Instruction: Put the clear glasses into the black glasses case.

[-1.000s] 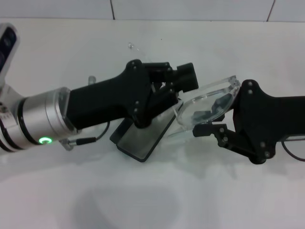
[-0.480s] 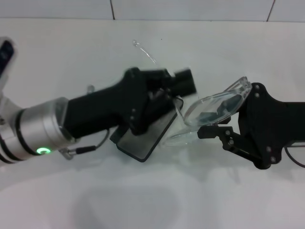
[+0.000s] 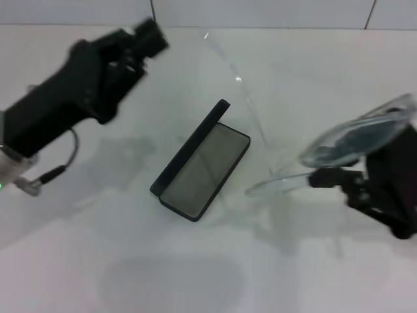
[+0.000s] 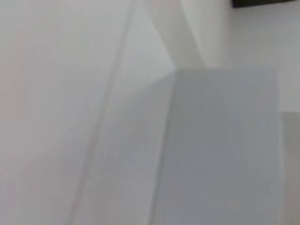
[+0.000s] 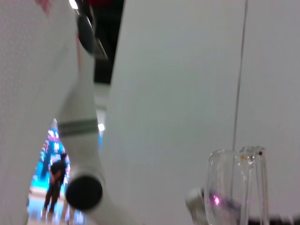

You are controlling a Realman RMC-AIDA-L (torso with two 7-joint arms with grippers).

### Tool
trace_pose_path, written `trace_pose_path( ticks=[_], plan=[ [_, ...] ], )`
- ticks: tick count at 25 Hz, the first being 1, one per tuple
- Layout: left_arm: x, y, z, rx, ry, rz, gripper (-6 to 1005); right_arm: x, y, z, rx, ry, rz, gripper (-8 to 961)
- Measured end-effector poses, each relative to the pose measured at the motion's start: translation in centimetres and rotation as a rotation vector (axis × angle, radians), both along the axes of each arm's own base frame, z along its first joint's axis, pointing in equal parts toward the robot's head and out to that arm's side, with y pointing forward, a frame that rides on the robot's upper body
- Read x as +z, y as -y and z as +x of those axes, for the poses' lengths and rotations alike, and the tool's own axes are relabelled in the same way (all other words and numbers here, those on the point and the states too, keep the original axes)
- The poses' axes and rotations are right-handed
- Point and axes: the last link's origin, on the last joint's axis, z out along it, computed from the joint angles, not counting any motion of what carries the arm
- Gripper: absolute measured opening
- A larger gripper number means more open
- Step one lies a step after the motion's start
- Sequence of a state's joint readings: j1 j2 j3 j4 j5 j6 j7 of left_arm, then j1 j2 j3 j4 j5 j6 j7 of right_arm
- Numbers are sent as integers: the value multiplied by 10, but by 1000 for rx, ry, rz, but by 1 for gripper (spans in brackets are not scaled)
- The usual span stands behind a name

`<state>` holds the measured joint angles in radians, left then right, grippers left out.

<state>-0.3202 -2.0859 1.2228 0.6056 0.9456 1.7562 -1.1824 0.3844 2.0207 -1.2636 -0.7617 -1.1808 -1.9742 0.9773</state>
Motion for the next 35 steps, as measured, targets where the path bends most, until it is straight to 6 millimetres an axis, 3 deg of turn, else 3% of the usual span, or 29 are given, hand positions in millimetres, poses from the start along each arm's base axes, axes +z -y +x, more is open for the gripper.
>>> trace_pose_path(
  ticks=[2, 6, 15, 35],
  plan=[
    [10, -1, -15, 81, 20, 48, 141, 9, 6, -1, 39, -46, -4, 85],
    [7, -2, -21, 118, 29, 32, 141, 19, 18, -5, 120, -115, -31, 85],
    [-27, -5, 16, -59, -42, -118, 141, -5, 5, -25, 136, -55, -99, 84],
    [-35, 5, 38, -177, -20, -175, 141, -19, -12, -27, 37, 20, -64, 81]
  ],
)
